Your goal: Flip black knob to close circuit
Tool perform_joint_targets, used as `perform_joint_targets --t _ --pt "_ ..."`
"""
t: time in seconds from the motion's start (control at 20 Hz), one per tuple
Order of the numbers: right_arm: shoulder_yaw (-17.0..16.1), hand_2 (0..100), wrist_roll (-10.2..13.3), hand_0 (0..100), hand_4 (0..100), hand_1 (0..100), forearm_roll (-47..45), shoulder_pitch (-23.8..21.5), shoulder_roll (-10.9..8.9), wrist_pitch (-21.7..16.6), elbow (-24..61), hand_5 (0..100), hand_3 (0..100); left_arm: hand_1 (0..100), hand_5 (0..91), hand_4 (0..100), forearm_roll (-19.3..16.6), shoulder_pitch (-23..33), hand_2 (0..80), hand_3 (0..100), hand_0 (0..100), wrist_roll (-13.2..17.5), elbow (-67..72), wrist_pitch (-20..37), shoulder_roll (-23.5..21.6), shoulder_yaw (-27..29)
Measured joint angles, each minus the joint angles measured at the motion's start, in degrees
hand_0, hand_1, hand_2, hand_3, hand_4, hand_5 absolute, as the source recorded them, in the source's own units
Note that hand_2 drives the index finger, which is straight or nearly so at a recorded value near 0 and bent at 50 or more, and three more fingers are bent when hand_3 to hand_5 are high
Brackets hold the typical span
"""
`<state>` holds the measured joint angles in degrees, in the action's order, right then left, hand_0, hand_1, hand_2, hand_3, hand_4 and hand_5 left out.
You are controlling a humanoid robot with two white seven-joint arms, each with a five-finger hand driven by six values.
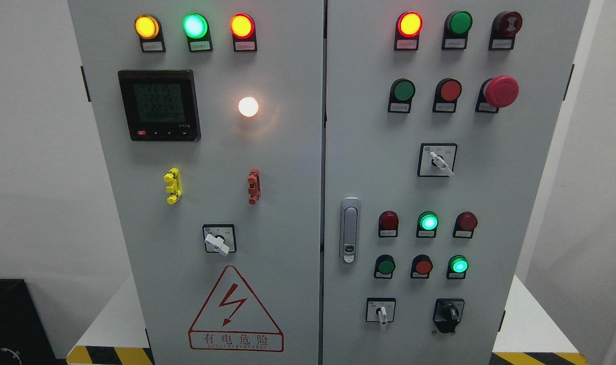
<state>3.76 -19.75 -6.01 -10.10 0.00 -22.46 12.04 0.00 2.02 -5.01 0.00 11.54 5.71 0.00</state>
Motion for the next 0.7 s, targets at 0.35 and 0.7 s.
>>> perform_joint_targets --t 0.35,0.7 --pt "1.71 21 7.80 5 27 19 3.16 0.14 0.00 -1.22 7.22 9 35 0 0.0 0 0.00 0.00 0.0 0 0 0.14 0.00 0.00 0.00 0.00" --pt "2.50 45 15.97 3 52 17 8.25 1.22 0.00 -3.91 15.21 37 64 0 0.0 0 0.00 0.00 0.0 0 0 0.14 0.00 0.00 0.00 0.00"
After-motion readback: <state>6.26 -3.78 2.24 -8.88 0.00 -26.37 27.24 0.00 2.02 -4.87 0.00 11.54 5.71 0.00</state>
